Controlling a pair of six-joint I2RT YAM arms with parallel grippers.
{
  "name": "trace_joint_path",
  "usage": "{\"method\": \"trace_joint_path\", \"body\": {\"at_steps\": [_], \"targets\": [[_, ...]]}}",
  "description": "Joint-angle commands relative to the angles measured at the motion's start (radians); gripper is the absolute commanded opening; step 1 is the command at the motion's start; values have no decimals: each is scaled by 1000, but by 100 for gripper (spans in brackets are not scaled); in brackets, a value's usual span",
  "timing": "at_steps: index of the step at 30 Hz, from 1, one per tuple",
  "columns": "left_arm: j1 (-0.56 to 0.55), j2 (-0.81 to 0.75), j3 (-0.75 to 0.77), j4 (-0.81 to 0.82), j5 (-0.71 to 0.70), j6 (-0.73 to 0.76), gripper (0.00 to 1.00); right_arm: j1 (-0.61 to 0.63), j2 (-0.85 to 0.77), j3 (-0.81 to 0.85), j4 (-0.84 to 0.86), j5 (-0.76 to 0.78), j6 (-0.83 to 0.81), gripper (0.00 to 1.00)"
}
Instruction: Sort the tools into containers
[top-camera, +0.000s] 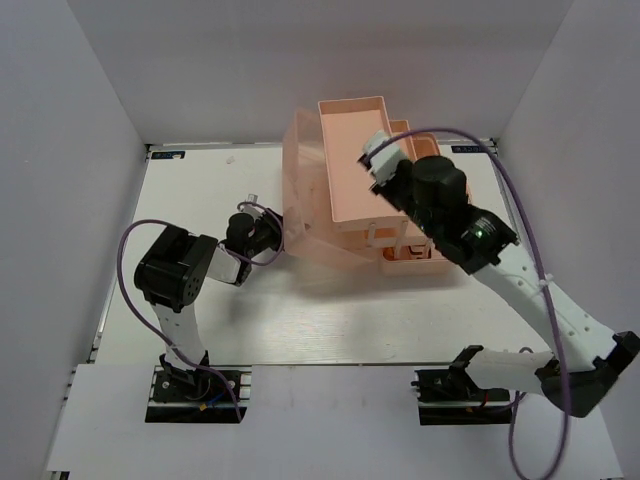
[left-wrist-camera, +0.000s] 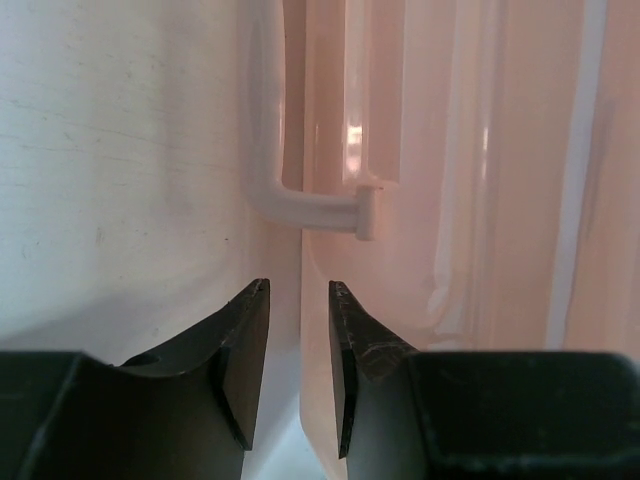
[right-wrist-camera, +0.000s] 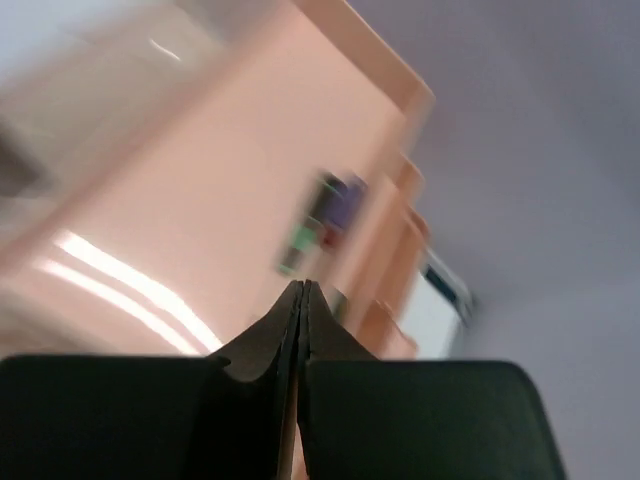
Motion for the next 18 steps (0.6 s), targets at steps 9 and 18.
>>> {"method": "trace_joint_path", "body": {"at_steps": [9, 18], "targets": [[-5, -143, 227, -220, 75, 155, 40, -793, 282, -109, -101, -56, 225, 0], [-14, -153, 423, -426, 140, 298, 41, -1031, 603, -28, -312, -722, 224, 0]]}}
